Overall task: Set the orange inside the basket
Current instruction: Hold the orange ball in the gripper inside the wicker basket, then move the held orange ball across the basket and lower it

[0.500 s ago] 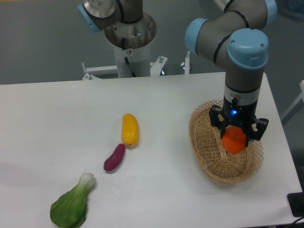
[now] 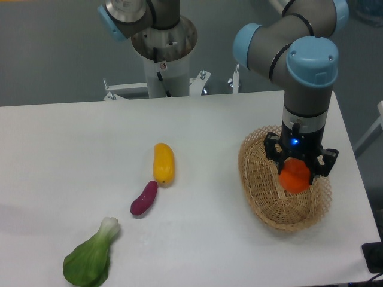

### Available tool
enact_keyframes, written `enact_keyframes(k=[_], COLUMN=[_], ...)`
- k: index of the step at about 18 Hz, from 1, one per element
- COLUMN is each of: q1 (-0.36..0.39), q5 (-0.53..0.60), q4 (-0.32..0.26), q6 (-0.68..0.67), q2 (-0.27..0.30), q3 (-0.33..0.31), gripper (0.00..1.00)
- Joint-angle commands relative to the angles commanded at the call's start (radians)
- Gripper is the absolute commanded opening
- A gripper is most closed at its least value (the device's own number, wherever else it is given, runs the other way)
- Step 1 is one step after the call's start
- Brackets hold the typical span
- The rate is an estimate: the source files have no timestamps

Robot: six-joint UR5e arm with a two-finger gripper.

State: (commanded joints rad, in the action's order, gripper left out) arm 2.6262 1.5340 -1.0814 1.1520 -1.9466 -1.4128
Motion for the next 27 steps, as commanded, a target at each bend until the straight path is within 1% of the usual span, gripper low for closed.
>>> enact_keyframes(k=[6, 10, 12, 14, 15, 16, 17, 18, 20, 21, 24, 27], q1=[-0.005, 0.0, 0.005, 0.02, 0.026, 0.044, 0.061, 0.066, 0.066, 0.066, 0.066, 0.067], q5=[0.011, 0.011, 0.009, 0.012, 0.014, 0.017, 0.017, 0.018, 0.018, 0.018, 0.006, 0.006], q4=[0.0, -0.002, 0.006, 0.032, 0.041, 0.063, 0.101, 0.17, 0.26, 0.273, 0.279, 0.284], q6=[0.003, 0.047, 0.049, 0.06, 0.074, 0.092, 0.11, 0.117, 0.107, 0.098, 0.051, 0.032], q2=[-0.003, 0.012, 0.009, -0.034, -0.041, -0.046, -0.049, -0.07, -0.113, -0.12, -0.13, -0.141], q3=[-0.002, -0.002, -0.006, -0.009, -0.012, -0.027, -0.046, -0.07, -0.089, -0.092, -0.094, -0.121], gripper=[0.53, 0.53, 0.53, 0.52, 0.52, 0.52, 0.52, 0.52, 0.52, 0.52, 0.53, 0.53])
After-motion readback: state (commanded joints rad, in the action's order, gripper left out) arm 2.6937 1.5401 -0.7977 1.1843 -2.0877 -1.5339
